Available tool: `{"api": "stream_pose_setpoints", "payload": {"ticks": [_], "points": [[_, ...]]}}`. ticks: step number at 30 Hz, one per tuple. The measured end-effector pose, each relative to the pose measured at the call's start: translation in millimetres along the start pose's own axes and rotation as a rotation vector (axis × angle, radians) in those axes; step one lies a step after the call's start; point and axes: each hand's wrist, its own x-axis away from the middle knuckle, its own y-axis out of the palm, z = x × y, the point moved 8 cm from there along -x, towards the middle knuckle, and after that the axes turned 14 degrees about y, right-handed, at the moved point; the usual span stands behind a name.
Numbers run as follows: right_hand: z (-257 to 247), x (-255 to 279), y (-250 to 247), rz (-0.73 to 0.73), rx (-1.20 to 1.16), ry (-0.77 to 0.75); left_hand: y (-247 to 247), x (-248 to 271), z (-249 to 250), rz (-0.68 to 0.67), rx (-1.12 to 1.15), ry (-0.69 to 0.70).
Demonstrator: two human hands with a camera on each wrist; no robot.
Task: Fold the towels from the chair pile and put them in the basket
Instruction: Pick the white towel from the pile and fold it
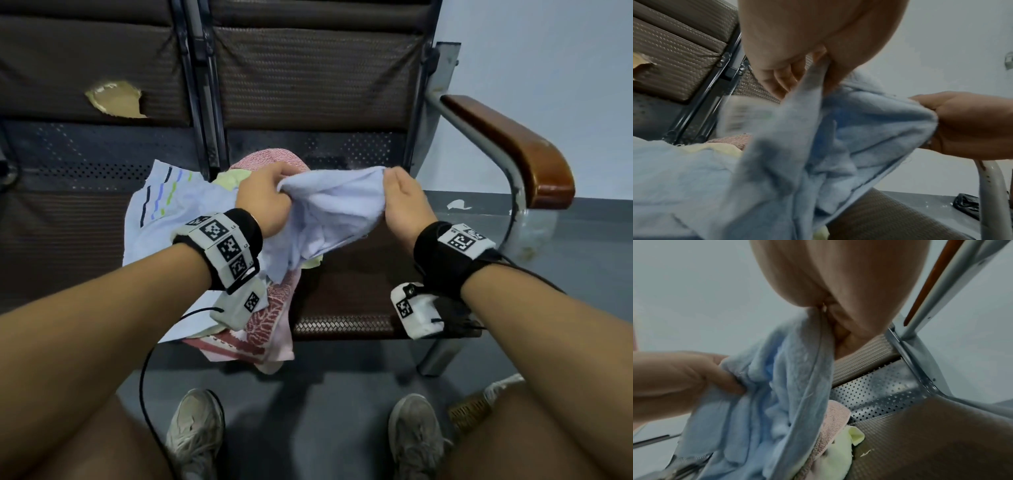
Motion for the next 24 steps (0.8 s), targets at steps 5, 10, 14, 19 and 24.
{"api": "stream_pose_setpoints", "payload": {"ticks": [5,10,14,19,24], "points": [[-31,24,31,-0.249,0.031,-0.234,45,18,28,-0.372,0.171,0.118],[-24,25,41,-0.361,-0.021,-0.117,39,11,44,-0.303,0.066,0.212],[2,24,53,-0.521,0.156,0.055,22,5,43,-0.164,0.125,0.197],[36,35,80,-0.664,0.666,0.090,2,7,21,0.014,0.289,-0.015],[2,15,56,-0.343,0.217,0.046,1,8,10,-0.127,0.120,-0.005]]}}
